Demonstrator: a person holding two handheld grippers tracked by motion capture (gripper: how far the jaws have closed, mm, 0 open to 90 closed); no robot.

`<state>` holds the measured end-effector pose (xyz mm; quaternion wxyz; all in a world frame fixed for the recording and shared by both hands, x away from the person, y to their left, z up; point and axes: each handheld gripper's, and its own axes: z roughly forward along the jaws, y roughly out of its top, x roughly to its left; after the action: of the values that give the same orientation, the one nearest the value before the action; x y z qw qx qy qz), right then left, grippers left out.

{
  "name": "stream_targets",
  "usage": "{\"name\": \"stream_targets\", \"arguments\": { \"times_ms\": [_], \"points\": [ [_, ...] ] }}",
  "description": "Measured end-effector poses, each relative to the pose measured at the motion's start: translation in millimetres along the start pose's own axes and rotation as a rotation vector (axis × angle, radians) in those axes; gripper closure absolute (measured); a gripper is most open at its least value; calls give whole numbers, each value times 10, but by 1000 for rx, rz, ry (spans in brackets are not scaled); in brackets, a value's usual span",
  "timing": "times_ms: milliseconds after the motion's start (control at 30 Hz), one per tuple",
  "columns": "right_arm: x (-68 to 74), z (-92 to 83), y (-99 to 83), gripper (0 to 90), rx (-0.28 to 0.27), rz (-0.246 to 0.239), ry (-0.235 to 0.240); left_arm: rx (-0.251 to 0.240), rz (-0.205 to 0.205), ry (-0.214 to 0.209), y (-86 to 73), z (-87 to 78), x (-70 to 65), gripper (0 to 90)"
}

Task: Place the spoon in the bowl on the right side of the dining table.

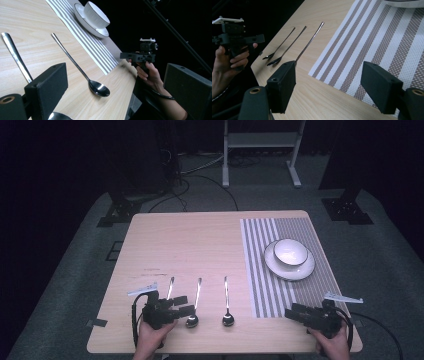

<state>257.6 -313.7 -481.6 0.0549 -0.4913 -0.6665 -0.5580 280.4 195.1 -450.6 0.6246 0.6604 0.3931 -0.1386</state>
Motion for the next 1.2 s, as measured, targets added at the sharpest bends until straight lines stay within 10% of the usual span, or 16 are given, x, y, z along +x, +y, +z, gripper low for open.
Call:
{"name": "stream_targets", "arguments": {
  "times_ms": [1200],
  "points": [
    [94, 237, 157, 270, 65, -26, 8, 152, -26, -138, -111, 708, -93, 43]
  ]
}}
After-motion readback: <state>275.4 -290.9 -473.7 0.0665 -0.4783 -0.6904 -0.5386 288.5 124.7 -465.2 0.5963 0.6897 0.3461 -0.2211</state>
